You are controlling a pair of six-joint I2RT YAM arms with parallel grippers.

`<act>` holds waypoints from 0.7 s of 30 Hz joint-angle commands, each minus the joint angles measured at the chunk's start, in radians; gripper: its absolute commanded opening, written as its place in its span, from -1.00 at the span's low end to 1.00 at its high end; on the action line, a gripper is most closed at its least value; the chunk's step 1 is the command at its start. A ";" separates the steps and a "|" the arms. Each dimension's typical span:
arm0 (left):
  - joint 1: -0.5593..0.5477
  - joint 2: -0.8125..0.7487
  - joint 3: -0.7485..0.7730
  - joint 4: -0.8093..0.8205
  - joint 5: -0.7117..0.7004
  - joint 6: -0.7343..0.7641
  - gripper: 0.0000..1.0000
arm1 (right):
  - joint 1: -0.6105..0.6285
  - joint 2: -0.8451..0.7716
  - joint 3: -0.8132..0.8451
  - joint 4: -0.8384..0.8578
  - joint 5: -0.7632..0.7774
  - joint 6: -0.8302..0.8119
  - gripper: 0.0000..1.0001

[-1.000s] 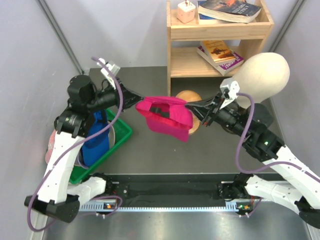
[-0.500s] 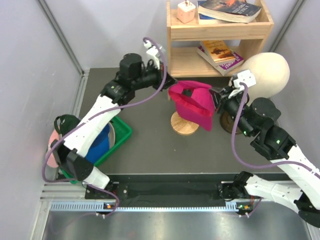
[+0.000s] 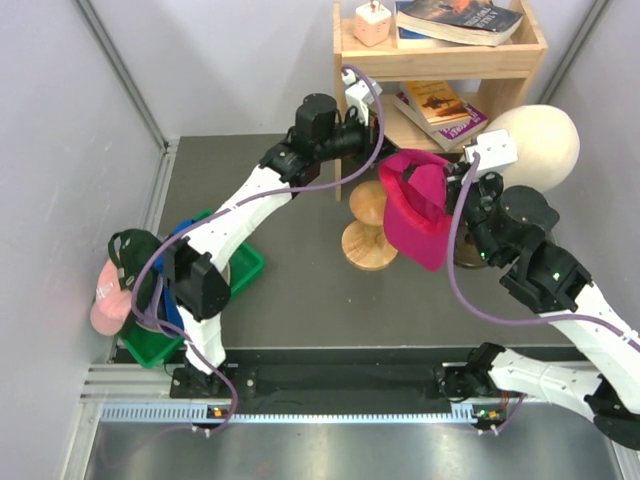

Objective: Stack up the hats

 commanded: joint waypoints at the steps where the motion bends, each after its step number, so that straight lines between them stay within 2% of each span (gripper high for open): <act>1: 0.016 0.044 0.046 0.065 -0.030 0.033 -1.00 | -0.001 -0.007 0.048 0.050 0.062 -0.031 -1.00; 8: 0.017 0.074 0.053 0.127 0.012 0.017 -1.00 | -0.001 0.006 0.059 0.055 0.065 -0.032 -1.00; 16: 0.067 0.115 0.046 0.109 0.027 0.002 -1.00 | -0.001 0.031 0.005 0.069 0.033 -0.003 -1.00; 21: 0.083 0.085 -0.031 0.110 -0.022 0.010 -1.00 | 0.001 0.048 -0.030 0.090 -0.019 0.026 -1.00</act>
